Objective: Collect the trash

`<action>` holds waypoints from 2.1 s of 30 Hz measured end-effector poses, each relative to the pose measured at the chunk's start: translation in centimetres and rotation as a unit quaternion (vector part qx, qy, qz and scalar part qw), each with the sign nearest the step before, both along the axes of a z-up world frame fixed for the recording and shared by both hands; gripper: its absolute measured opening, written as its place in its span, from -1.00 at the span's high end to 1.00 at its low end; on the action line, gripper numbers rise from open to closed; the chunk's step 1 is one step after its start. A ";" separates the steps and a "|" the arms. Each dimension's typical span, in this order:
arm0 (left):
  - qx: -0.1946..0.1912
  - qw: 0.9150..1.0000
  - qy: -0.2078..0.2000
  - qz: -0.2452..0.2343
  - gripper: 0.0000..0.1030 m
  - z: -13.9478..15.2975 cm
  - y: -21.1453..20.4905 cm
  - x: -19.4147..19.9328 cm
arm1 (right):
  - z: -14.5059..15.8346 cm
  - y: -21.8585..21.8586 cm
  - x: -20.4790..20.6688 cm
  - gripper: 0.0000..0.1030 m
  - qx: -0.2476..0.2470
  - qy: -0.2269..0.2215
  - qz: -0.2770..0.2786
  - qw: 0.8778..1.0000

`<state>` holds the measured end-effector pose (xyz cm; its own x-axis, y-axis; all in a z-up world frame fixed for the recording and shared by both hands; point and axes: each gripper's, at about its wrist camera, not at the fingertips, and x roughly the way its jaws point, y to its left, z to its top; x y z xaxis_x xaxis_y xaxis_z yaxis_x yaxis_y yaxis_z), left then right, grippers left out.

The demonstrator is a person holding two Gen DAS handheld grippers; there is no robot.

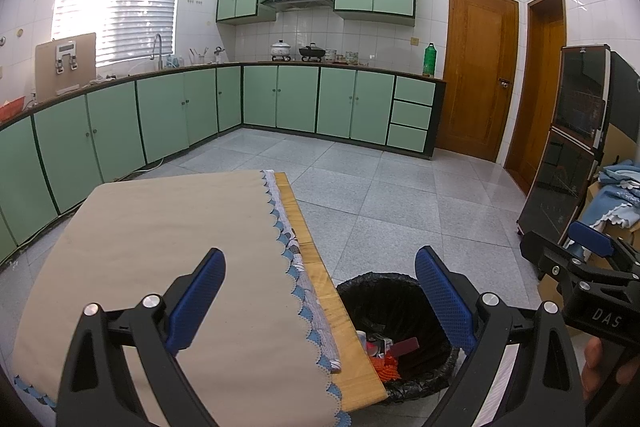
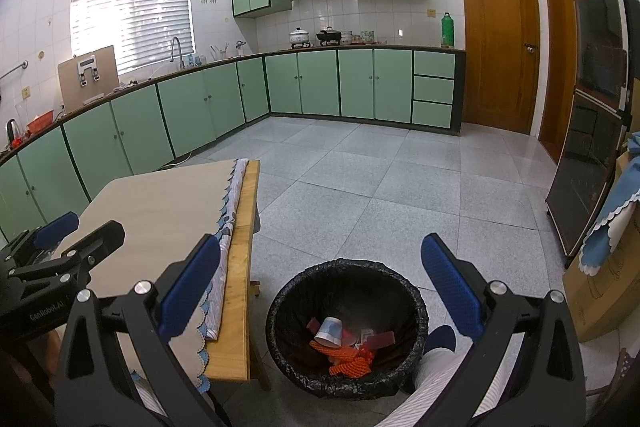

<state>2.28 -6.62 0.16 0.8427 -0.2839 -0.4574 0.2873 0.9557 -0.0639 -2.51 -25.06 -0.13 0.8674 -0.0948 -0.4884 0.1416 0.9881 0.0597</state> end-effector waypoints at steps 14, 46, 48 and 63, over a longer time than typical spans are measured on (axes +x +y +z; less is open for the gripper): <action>0.001 1.000 0.001 0.001 -0.82 0.0 0.0 0.0 | 0.1 -0.3 0.2 -0.90 0.002 0.002 0.000 1.000; 0.002 1.000 0.000 0.003 -0.82 -0.1 0.1 0.1 | 0.1 -0.2 0.2 -0.90 0.001 0.002 0.001 1.000; 0.003 1.000 0.000 0.003 -0.82 -0.1 0.0 0.1 | 0.1 -0.2 0.2 -0.90 0.002 0.003 0.001 1.000; 0.006 1.000 0.000 0.007 -0.82 -0.3 -0.3 0.0 | -0.1 -0.4 0.3 -0.90 0.002 0.005 0.002 1.000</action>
<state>2.32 -6.94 -0.16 0.8469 -0.2658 -0.4604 0.2733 0.9605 -0.0518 -2.23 -25.42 -0.24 0.8633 -0.0887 -0.4969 0.1380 0.9884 0.0632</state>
